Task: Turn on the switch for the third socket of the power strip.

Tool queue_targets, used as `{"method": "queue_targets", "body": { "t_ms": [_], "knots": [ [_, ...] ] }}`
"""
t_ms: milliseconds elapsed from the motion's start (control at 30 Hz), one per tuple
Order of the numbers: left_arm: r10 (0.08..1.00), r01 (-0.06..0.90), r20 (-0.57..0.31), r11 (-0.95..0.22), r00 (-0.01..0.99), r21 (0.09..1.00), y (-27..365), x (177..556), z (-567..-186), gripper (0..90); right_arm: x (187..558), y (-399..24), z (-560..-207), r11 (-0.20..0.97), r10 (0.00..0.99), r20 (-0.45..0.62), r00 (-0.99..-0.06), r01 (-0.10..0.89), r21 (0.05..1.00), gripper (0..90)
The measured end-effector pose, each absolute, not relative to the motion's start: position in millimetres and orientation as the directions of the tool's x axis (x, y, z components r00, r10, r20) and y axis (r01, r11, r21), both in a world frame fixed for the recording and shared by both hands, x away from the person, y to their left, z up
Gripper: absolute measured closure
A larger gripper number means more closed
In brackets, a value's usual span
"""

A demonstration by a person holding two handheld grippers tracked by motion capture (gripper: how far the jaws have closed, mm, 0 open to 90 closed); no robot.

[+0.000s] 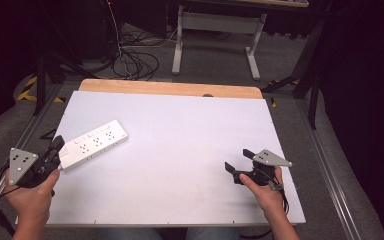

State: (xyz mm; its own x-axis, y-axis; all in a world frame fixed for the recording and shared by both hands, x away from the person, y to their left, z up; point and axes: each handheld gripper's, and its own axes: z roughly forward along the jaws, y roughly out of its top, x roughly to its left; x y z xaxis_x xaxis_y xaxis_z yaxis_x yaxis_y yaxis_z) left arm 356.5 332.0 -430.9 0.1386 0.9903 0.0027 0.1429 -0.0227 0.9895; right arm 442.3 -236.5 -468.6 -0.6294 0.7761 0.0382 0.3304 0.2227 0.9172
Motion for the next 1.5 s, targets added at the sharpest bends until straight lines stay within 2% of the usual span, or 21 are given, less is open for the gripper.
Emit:
{"method": "queue_targets", "body": {
  "t_ms": [367,1067,1133,1500],
  "knots": [
    [0.993,0.127,0.02,-0.036,0.12,0.991,330,337,-429,85.1,444,-236,-468,0.211,0.777,0.048,-0.628,0.331,0.92,13.4],
    [0.995,0.132,0.013,-0.026,0.1,0.991,331,337,-430,70.6,443,-237,-468,0.203,0.779,0.053,-0.624,0.332,0.921,13.4],
    [0.995,0.138,0.009,-0.023,0.103,0.99,332,337,-430,65.7,443,-237,-468,0.203,0.779,0.053,-0.624,0.332,0.921,13.4],
    [0.995,0.161,0.0,-0.016,0.104,0.987,332,341,-431,51.2,442,-238,-467,0.2,0.779,0.053,-0.624,0.328,0.923,13.4]
  ]
}}
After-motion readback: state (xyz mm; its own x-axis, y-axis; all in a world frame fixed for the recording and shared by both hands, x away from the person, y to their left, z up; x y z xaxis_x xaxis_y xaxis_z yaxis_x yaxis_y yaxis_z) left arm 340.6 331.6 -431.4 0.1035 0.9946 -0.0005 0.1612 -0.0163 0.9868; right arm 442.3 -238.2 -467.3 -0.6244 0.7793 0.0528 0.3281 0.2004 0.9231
